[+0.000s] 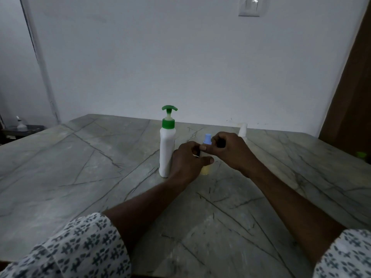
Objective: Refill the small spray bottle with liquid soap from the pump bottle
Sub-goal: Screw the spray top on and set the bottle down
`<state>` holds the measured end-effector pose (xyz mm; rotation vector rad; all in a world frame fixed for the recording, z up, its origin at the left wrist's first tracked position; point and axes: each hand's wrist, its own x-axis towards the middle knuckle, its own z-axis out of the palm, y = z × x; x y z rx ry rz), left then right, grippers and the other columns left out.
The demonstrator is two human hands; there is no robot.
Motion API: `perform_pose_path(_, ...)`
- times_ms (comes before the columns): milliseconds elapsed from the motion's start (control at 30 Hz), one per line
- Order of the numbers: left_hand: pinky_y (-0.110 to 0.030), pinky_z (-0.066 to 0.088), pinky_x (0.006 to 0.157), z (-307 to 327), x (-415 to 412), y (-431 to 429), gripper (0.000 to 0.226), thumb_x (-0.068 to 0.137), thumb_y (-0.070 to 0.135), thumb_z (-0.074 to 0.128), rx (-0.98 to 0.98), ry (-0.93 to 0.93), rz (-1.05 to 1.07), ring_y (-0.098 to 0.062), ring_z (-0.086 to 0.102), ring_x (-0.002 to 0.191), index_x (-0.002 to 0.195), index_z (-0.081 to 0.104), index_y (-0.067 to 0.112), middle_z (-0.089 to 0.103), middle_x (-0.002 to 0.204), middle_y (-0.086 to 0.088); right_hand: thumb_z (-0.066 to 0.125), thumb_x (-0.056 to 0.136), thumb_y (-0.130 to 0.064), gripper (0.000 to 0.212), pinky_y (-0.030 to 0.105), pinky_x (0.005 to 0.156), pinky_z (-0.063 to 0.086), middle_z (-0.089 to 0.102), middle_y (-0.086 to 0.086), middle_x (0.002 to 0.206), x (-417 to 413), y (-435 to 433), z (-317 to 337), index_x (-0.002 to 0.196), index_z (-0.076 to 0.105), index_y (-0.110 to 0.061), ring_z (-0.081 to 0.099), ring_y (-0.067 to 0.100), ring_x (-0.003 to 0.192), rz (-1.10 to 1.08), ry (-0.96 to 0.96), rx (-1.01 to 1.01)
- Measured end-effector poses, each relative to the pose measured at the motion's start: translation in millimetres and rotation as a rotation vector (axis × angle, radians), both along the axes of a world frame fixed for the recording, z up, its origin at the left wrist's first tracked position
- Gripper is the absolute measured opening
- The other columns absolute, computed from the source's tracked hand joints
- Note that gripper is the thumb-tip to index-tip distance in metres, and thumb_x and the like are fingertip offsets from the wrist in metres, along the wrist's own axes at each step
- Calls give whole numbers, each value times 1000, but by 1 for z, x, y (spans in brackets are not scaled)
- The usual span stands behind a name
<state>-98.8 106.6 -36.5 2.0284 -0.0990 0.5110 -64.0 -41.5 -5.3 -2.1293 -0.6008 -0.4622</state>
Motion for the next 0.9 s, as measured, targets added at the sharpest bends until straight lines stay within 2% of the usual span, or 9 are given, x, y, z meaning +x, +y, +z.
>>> perform_pose_path(167,-18,43,64,0,1,-1,33,75,31,85,-7,28,-4,-7,60,79,97,63,23,63,88,11,70,84,-24,24,35,77,54,69,-5,91,-2,-6,5,108,70,-19,62,13,83,114,38,46)
perform_pose_path(267,-19,41,61,0,0,-1,32,74,32,86,-7,3,3,-8,59,76,93,62,23,62,84,11,72,82,-26,17,27,67,49,64,0,75,-2,0,3,87,68,-11,57,15,69,56,-44,-11)
perform_pose_path(333,-22,46,64,-1,0,-1,31,74,32,86,6,-19,4,-12,63,80,95,65,19,65,87,6,76,78,-35,30,13,53,37,56,0,63,-2,6,-2,72,58,-11,48,11,56,-53,-111,-50)
perform_pose_path(400,-26,52,70,-1,0,-1,33,74,31,85,11,-35,2,-14,66,84,98,68,17,69,92,3,75,77,-42,38,13,50,33,55,2,62,-2,10,-4,69,55,-11,46,9,54,-128,-141,-73)
perform_pose_path(567,-18,42,60,0,1,-1,30,73,33,86,1,-17,-2,-1,58,73,90,62,26,63,83,13,71,83,-30,25,20,69,49,68,-6,93,-6,-2,5,105,67,-18,61,8,81,82,-13,33)
perform_pose_path(667,-17,39,58,-1,1,-1,30,73,33,86,0,-14,6,0,57,70,80,57,32,61,78,14,72,83,-24,19,30,73,51,70,0,87,-7,-1,5,99,71,-14,61,10,76,91,-21,38)
perform_pose_path(733,-17,40,58,-2,2,-1,30,73,34,86,11,-21,9,-1,57,70,80,58,32,62,78,13,75,80,-29,24,20,63,46,67,6,77,-5,4,3,88,68,-8,57,12,67,18,-53,9)
perform_pose_path(833,-17,41,59,-2,3,-1,31,73,34,86,16,-29,7,-2,58,72,92,64,25,63,81,11,74,79,-37,31,8,52,37,52,-4,61,-2,8,0,70,55,-14,47,7,55,-84,-120,-52)
perform_pose_path(900,-16,43,61,-2,3,0,31,73,33,86,19,-30,-1,-1,59,74,95,65,24,65,85,12,72,81,-39,26,6,55,38,56,-7,70,-3,7,-1,79,58,-17,51,5,62,-43,-117,-63)
